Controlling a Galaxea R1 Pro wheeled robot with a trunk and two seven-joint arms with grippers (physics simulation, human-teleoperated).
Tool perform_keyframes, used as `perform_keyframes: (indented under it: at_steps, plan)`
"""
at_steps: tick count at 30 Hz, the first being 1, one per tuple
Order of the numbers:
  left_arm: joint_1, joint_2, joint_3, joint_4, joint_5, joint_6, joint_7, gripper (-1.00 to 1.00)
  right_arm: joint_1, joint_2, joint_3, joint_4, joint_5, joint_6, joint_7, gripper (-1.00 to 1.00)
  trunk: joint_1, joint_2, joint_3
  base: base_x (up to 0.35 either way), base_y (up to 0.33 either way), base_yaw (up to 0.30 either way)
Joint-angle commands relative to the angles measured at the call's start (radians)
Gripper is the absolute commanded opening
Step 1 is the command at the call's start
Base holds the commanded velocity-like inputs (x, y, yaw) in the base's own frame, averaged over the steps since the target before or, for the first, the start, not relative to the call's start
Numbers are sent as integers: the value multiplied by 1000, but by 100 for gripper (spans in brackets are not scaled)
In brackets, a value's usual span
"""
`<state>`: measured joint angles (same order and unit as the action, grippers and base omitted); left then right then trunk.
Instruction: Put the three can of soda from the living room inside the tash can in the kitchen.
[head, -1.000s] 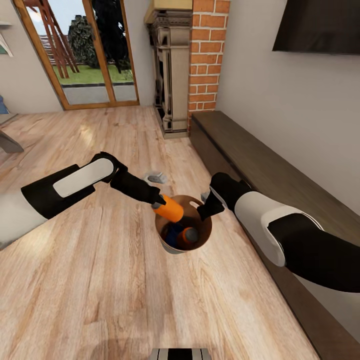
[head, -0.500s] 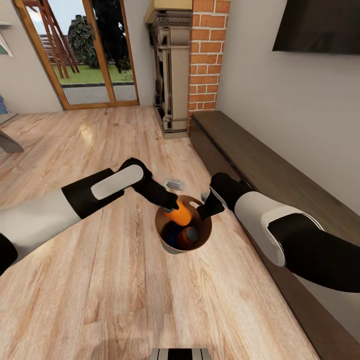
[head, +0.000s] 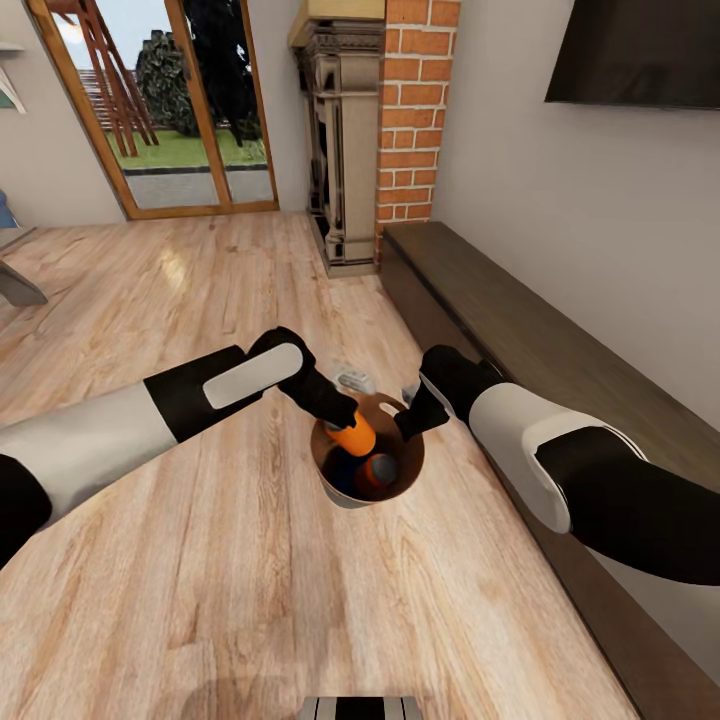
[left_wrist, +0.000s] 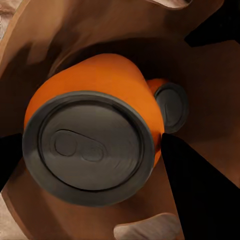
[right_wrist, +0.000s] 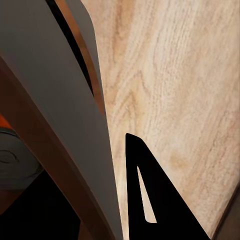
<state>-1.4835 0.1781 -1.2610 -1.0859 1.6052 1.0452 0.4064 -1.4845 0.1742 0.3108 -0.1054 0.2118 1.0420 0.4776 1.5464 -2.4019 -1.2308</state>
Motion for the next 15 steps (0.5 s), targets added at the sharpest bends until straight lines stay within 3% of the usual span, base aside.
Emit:
perform_keyframes:
  at_steps: [1,15]
  plan:
    - [0,-3,-5,5,-10,2,0,-100,0,0,-19,0,-31,5,1,-100,0,0,0,0,0,0]
    - [21,-46,-77,95,-13,2,3,-100,1,0,-19,0,-31,5,1,-100,0,0,0,0,0,0]
